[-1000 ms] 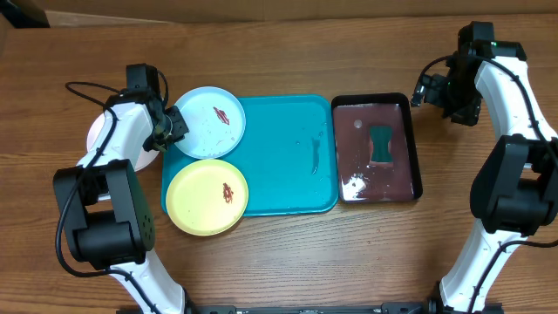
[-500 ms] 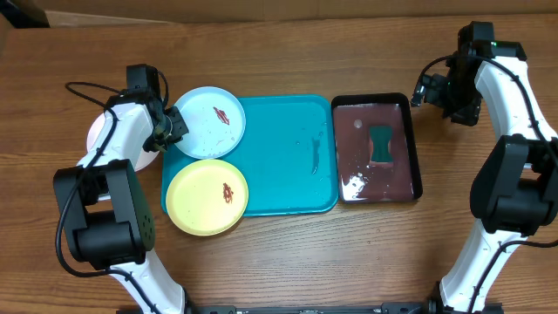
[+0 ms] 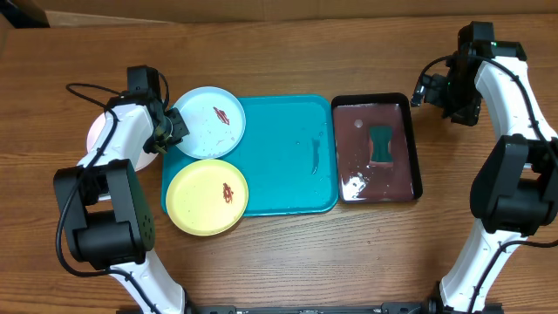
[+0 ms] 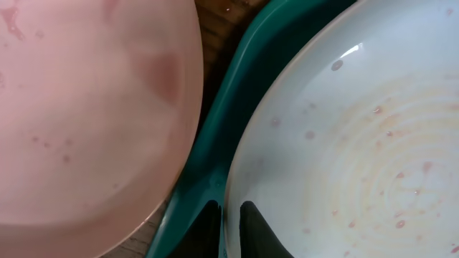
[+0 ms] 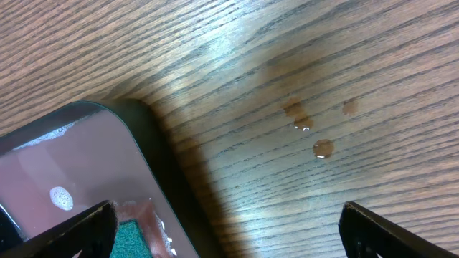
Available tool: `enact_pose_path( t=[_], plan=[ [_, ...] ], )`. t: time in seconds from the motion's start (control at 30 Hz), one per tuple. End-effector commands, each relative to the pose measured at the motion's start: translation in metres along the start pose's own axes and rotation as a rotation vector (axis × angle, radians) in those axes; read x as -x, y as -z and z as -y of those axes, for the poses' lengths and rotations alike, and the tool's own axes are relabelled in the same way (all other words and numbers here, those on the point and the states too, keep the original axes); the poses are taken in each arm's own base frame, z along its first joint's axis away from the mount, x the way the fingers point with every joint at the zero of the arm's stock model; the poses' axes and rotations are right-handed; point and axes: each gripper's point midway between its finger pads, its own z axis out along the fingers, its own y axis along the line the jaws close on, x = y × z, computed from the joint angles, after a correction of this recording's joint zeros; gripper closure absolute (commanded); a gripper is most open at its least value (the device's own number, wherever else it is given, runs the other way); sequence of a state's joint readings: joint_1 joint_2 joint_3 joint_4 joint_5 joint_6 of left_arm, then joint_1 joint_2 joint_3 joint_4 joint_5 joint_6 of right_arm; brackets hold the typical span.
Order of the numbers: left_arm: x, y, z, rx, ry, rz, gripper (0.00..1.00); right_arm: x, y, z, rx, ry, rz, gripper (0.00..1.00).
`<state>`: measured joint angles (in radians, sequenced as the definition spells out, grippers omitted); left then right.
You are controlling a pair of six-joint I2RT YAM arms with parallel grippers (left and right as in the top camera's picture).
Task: Clean dirty plates on tray and stack at the side
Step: 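Drag the light-blue plate rightward to the teal tray's center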
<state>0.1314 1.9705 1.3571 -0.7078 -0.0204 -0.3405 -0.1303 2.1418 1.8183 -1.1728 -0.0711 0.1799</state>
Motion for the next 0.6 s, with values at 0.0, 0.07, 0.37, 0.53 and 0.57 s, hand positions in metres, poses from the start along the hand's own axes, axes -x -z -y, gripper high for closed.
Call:
enact_pose_path(
  t=[0.0,0.07,0.37,0.53,0.57],
  plan=[
    [-0.006,-0.006,-0.003,0.016,0.002,-0.009,0.88,0.007,0.017,-0.003,0.012,0.001,0.046,0.0],
    [-0.005,-0.006,-0.003,0.016,0.002,-0.008,0.89,0.007,0.017,-0.003,0.013,0.001,0.046,0.0],
    [-0.007,-0.007,0.003,-0.023,0.021,-0.017,0.96,0.007,0.017,-0.003,0.012,0.001,0.046,0.0],
    [-0.014,-0.002,0.039,-0.231,0.02,-0.071,0.96,0.007,0.017,-0.003,0.012,0.001,0.046,0.0],
    [-0.017,0.0,0.046,-0.271,0.019,-0.085,0.96,0.007,0.017,-0.003,0.012,0.001,0.046,0.0]
  ],
)
